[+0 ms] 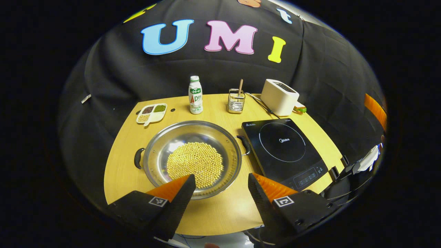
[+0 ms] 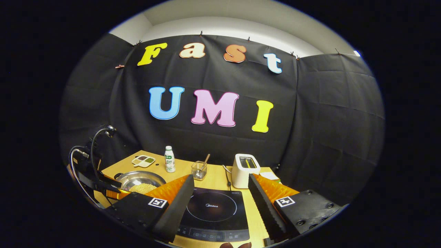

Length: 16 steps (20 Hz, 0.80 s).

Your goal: First push the handle of the pot to place it horizontally, then grasp the pot with both hands and set it on the induction cooktop.

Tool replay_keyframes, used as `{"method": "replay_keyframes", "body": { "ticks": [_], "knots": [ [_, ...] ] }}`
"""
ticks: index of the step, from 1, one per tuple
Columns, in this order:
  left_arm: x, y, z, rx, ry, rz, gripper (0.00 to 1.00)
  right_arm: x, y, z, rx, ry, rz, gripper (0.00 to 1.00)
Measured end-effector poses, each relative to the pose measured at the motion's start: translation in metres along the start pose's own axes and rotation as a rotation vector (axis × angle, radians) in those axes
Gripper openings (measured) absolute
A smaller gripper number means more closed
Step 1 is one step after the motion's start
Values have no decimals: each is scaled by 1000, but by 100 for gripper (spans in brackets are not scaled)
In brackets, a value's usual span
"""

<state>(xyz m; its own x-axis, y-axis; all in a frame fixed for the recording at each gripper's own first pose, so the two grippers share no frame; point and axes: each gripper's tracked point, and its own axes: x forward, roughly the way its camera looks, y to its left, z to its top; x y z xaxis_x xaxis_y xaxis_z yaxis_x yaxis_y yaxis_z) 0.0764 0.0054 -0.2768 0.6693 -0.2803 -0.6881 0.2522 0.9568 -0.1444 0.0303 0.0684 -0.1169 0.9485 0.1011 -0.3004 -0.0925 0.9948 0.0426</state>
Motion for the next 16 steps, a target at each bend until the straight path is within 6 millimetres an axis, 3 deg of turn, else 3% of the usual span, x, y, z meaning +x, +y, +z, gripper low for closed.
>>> {"method": "replay_keyframes", "body": {
  "ticks": [5,9,16],
  "knots": [
    [-9,55,-11,-54,-41,48,96,27,40,-23,19,58,68,98],
    [-8,107,-23,-77,-28,118,96,54,70,-57,48,156,113,98],
    [20,178,-37,-128,10,207,96,101,142,-118,149,367,242,98]
  ]
}}
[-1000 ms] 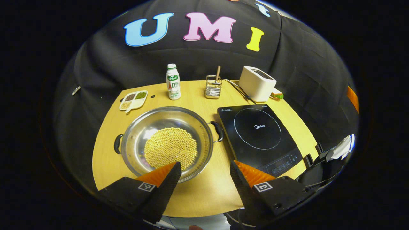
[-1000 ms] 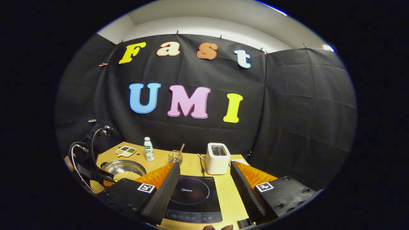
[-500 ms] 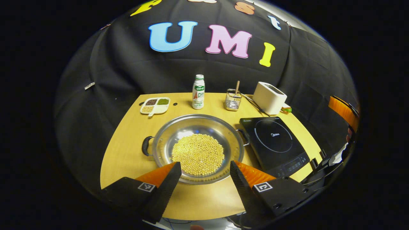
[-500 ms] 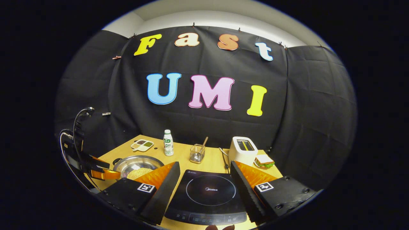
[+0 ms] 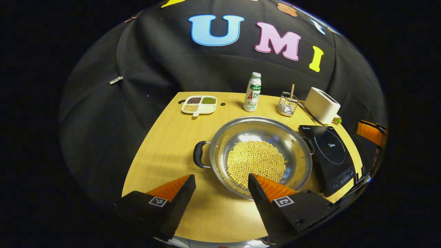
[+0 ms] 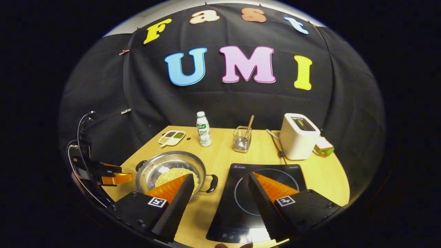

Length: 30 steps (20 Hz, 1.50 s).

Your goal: First push the handle of the pot to place it horizontally, then grasp the pot with both hands and set it on the induction cooktop.

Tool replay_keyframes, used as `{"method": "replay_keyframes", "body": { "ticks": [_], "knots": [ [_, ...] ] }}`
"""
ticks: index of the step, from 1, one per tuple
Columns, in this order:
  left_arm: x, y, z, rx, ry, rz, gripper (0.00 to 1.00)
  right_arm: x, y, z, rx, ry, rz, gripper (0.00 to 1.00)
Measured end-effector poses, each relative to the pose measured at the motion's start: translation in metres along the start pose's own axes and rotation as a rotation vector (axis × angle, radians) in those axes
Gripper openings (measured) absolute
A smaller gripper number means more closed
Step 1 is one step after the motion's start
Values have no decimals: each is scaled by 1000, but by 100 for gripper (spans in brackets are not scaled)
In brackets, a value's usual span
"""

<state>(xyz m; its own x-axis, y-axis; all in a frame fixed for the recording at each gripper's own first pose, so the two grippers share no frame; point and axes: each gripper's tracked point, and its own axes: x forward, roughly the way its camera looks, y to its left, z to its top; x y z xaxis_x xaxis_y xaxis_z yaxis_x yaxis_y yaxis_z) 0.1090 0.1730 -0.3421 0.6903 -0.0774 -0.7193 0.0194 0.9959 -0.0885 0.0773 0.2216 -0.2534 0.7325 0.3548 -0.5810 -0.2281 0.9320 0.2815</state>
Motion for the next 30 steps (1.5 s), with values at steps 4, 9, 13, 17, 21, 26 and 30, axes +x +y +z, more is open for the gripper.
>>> {"method": "replay_keyframes", "body": {
  "ticks": [4,9,13,17,21,26,30],
  "knots": [
    [29,27,4,23,19,47,95,42,11,-24,12,88,4,98],
    [62,35,14,44,10,51,94,86,17,-48,-2,165,7,100],
    [97,35,19,50,31,39,88,114,19,-63,-19,206,14,95],
    [118,33,19,73,56,26,87,139,16,-77,7,250,4,89],
    [129,38,17,65,58,45,79,153,16,-94,4,300,3,89],
    [137,33,-1,0,99,-5,72,164,20,-111,-22,344,10,76],
    [135,33,-1,-1,90,-13,68,167,18,-115,-11,346,-23,70]
  ]
}}
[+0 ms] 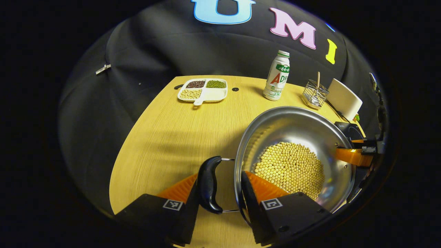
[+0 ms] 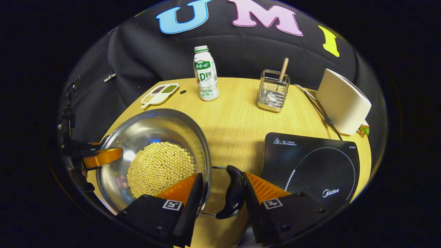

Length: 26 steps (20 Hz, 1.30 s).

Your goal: First push the handle of the pot to place it horizontally, then grasp the pot with both hands and set it on the induction cooktop.

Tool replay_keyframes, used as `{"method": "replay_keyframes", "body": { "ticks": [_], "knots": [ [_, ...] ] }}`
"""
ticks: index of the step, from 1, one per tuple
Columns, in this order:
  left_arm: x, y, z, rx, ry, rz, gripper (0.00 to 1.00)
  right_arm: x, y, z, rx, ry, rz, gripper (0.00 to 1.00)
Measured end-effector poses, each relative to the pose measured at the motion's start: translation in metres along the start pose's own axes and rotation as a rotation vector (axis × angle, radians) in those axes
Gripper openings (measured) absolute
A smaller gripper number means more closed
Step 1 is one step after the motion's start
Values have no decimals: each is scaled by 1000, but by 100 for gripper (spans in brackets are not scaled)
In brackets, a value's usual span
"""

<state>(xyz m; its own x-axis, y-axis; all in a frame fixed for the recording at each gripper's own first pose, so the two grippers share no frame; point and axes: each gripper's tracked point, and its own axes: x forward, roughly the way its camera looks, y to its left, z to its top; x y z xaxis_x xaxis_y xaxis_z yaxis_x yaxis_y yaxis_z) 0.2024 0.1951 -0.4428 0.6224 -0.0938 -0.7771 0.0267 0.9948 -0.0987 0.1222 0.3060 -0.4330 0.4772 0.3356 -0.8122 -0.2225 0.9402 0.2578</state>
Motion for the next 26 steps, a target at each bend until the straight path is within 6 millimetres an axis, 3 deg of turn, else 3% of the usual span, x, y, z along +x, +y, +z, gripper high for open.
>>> {"method": "replay_keyframes", "body": {
  "ticks": [4,5,6,12,19,26],
  "knots": [
    [-5,1,0,-15,-19,19,61,2,1,3,16,1,-6,60],
    [-9,0,2,-24,-29,30,58,-1,2,1,6,10,1,51],
    [-13,0,3,-31,-34,41,58,0,3,0,17,24,7,52],
    [-59,-12,13,-27,-58,47,57,-45,-2,13,19,-6,16,52],
    [-98,-63,28,10,-64,27,57,-97,-40,16,54,-24,4,52],
    [-105,-125,43,51,-65,-16,57,-132,-95,17,95,-46,-38,52]
  ]
}}
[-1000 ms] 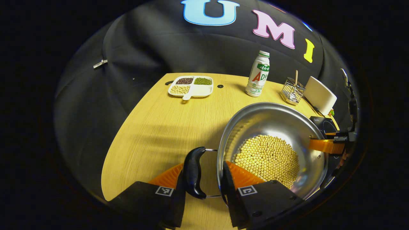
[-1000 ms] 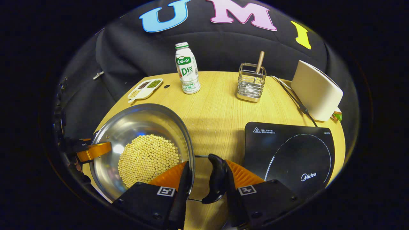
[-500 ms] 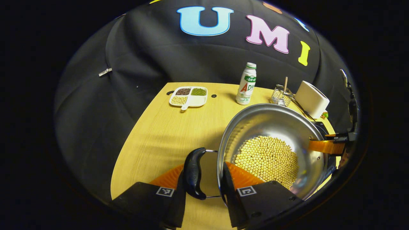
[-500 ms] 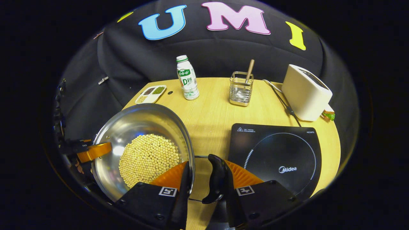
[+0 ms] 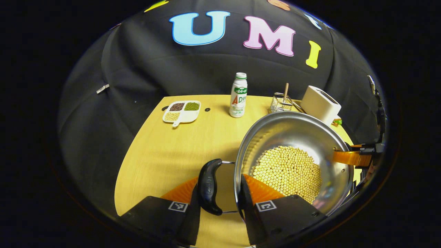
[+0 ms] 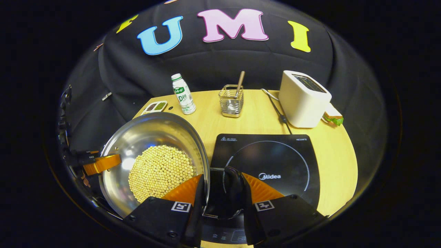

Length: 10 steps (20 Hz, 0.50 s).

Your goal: First push the handle of the pot to place it horizontally, then grasp the pot with both hands and set it on the induction cooktop.

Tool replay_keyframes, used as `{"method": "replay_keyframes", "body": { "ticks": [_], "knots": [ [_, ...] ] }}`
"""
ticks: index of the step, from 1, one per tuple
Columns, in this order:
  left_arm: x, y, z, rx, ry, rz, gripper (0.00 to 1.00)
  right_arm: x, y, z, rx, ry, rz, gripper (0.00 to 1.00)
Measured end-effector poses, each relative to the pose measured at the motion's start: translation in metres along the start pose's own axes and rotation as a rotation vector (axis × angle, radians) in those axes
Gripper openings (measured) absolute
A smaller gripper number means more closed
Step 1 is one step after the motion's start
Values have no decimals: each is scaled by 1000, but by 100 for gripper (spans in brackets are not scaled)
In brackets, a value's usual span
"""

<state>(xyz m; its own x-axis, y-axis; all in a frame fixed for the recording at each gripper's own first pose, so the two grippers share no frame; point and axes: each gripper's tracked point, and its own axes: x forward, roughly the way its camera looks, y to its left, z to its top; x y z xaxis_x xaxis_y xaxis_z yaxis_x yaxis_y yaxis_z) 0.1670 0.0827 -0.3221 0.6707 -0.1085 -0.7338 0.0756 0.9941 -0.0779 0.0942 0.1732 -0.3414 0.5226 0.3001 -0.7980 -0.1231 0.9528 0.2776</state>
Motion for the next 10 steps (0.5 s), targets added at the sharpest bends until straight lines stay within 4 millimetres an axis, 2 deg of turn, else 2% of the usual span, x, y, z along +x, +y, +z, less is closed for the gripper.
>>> {"method": "replay_keyframes", "body": {
  "ticks": [7,8,9,10],
  "knots": [
    [7,-64,15,33,0,-46,57,-19,-62,4,34,-17,-45,52],
    [9,-73,16,34,-1,-53,60,-21,-70,5,39,-20,-50,52],
    [9,-82,18,36,-2,-59,57,-23,-77,5,43,-22,-55,52],
    [12,-88,18,40,-1,-65,60,-25,-85,6,46,-22,-60,47]
  ]
}}
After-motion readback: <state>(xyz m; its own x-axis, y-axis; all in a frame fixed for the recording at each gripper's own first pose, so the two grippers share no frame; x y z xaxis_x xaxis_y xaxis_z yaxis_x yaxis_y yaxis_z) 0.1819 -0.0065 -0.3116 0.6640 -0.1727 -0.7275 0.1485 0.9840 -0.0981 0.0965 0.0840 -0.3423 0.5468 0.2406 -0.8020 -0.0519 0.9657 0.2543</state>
